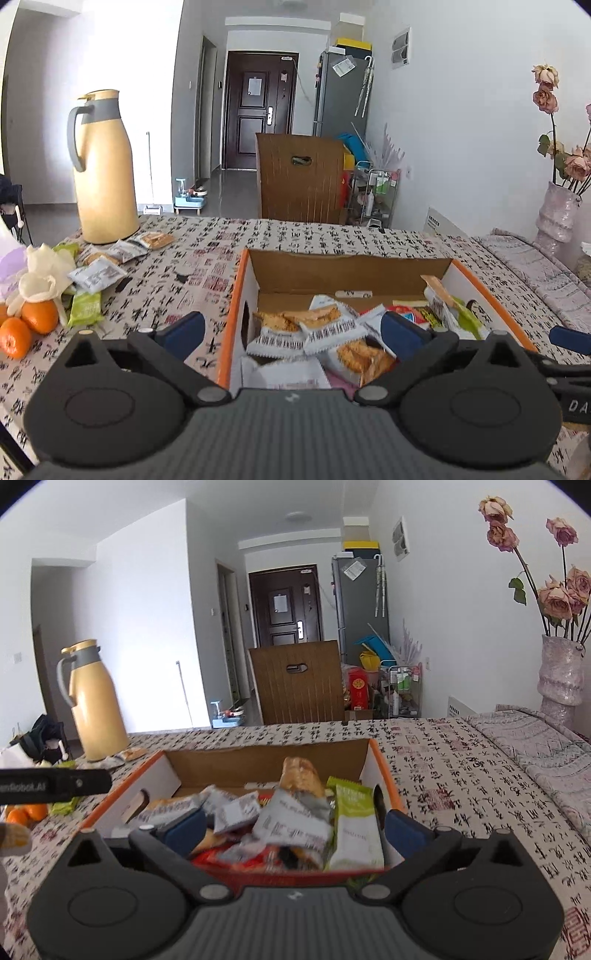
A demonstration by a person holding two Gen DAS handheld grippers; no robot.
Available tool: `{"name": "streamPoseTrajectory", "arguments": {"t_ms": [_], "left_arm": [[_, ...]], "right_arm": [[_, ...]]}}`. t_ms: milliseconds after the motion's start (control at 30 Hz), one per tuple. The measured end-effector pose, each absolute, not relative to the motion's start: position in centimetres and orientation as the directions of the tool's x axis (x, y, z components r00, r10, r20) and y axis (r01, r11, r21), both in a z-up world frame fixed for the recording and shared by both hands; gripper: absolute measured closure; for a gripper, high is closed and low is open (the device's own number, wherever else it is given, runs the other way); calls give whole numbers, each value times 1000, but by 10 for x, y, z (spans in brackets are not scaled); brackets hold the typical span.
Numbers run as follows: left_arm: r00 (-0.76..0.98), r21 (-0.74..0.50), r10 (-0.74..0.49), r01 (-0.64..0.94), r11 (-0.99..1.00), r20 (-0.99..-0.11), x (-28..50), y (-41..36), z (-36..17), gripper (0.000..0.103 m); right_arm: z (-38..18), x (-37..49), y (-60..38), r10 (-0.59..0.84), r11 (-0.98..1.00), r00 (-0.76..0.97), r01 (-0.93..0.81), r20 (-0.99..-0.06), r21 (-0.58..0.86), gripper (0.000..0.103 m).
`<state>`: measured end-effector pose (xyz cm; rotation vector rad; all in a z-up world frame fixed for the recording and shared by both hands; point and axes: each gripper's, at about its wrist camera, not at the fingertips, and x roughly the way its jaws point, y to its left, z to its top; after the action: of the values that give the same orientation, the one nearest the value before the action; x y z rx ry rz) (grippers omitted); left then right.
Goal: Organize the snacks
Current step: 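Withdraw both tools from the box toward the remaining packets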
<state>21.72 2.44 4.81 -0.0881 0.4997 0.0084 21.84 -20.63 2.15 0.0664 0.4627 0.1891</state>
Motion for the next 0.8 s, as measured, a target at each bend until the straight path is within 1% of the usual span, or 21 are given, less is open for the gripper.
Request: {"name": "streamPoseTrajectory", "arguments": {"t_ms": [233,400,600,667,800], "left_arm": [[870,-104,-34,-20,994,-491,186,33,40,0],[859,-119,-43,-21,993,-510,167,44,31,0],[843,-109,-37,-26,994,-536,152,52,20,0],[837,-109,-34,-31,994,-545,149,55,17,0],[825,-114,-31,-41,993,-564,148,58,10,0]], "right_arm": [[14,181,-202,202,979,867,-183,-455,85,0],[-2,167,-199,190,981,840,-184,-509,64,0],[-27,168,-188,161,983,795,-182,-585,24,0],[-32,172,-185,136,987,789,-160,-599,13,0],[-32,183,-180,156,985,777,-168,-610,37,0]]}}
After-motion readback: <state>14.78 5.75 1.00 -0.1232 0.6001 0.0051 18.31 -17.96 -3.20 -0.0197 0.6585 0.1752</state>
